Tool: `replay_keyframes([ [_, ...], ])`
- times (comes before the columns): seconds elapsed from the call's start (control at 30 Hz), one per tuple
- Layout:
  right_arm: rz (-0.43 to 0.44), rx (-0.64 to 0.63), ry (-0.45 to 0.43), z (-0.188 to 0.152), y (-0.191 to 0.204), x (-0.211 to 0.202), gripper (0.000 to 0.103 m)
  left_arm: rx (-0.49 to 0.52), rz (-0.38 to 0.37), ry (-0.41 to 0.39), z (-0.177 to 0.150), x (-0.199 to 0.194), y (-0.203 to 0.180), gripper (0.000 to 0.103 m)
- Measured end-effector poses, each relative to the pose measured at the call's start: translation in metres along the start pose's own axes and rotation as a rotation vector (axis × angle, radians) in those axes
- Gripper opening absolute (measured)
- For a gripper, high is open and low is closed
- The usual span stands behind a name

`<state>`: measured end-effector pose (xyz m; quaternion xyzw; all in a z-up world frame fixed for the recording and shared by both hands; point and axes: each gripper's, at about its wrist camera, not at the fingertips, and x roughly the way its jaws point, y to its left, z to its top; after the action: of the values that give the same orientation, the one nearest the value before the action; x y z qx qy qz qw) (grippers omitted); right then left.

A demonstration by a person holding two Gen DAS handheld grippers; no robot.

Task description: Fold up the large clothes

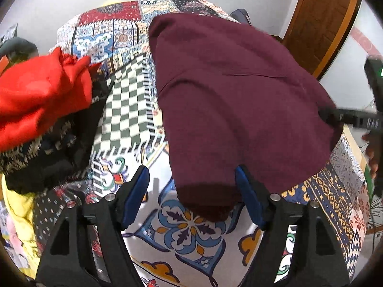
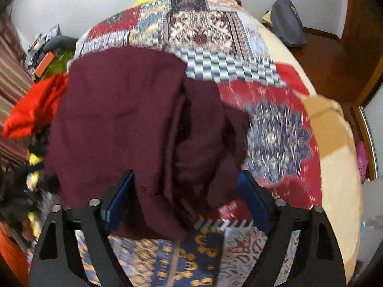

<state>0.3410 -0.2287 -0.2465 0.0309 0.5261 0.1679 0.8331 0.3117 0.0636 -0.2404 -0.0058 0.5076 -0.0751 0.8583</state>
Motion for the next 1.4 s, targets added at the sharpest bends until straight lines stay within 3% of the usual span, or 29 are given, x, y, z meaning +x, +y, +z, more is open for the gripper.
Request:
replay_keyframes([
  [0.2, 0.0, 0.02, -0.02, -0.022, -0.001, -0.005, 0.087, -0.038, 0.0, -0.001, -0.013, -0.004, 0.002, 0.075],
  [0.4, -0.076, -0.031, -0.012, -0.021, 0.013, -0.024, 0.089, -0.013, 0.026, 0.0, -0.017, -0.019, -0.001, 0.074],
  [0.6, -0.117, -0.101, -0.033, -0.021, 0.023, -0.047, 0.089, 0.037, 0.094, -0.066, -0.013, -0.046, -0.001, 0.074],
  [0.9, -0.027, -0.026, -0.156, 0.004, 0.013, -0.07, 0.089, -0.015, 0.095, -0.135, 0.019, -0.066, 0.019, 0.074],
  [1.1, 0.097, 0.072, -0.108, 0.016, 0.003, -0.037, 0.089, -0.125, -0.062, -0.089, 0.037, -0.038, 0.035, 0.074],
  [1.27, 0.141, 0.154, -0.039, 0.011, -0.013, -0.001, 0.089, -0.219, -0.223, -0.021, 0.04, 0.0, 0.043, 0.074],
  [1.4, 0.245, 0.214, -0.003, 0.013, -0.035, 0.01, 0.096, -0.314, -0.359, 0.017, 0.044, 0.026, 0.056, 0.074],
])
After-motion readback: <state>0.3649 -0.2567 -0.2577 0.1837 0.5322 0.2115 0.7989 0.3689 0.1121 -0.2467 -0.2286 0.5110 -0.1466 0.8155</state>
